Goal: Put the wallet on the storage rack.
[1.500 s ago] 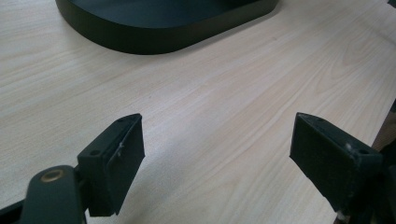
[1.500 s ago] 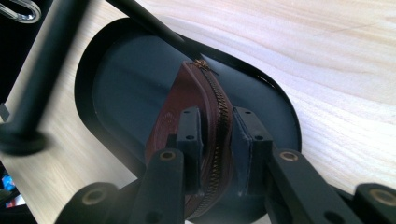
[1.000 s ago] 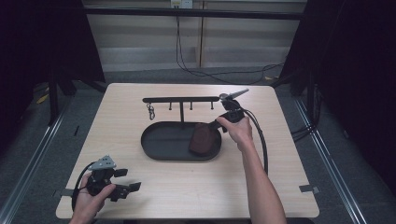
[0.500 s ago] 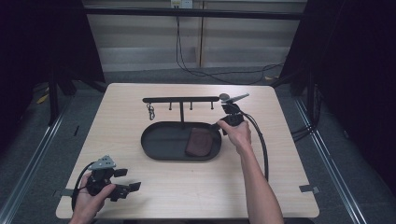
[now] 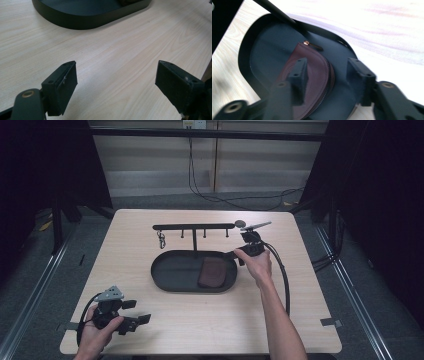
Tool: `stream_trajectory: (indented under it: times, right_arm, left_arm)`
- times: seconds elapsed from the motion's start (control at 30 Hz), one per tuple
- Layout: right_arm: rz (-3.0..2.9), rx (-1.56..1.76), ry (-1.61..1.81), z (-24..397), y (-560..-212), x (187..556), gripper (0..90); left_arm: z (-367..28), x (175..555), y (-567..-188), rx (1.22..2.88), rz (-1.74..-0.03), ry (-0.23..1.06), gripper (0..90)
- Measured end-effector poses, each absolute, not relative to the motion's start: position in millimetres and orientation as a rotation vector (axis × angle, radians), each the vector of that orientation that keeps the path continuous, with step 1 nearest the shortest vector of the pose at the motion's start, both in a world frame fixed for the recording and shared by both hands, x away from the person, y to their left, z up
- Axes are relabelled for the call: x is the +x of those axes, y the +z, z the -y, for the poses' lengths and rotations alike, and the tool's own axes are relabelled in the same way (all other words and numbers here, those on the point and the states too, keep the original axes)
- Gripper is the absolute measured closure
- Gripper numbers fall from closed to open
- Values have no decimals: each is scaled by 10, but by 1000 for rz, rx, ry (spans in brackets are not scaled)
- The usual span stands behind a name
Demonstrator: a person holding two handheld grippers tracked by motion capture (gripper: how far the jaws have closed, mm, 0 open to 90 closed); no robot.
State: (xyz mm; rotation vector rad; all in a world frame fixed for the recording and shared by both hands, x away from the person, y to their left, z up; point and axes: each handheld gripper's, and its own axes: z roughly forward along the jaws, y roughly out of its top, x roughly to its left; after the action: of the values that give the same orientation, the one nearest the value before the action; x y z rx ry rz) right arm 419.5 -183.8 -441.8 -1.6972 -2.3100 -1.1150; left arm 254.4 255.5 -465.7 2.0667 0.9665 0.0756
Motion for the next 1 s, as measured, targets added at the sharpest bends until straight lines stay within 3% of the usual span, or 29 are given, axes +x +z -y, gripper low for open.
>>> stream_trajectory:
  times: [0.1,0.47,1.0]
  right_arm:
    - [2337,-1718,-1124,1858,-4385,4144,350]
    - [2385,-1700,-1217,1955,-4241,3967,150]
    - [2466,-1747,-1243,2153,-4193,3581,191]
  left_arm:
    - [-2553,2544,-4658,2056,-977,76,176]
    - [-2558,2551,-4661,2054,-985,76,176]
    - [-2568,2547,-4662,2060,-987,83,176]
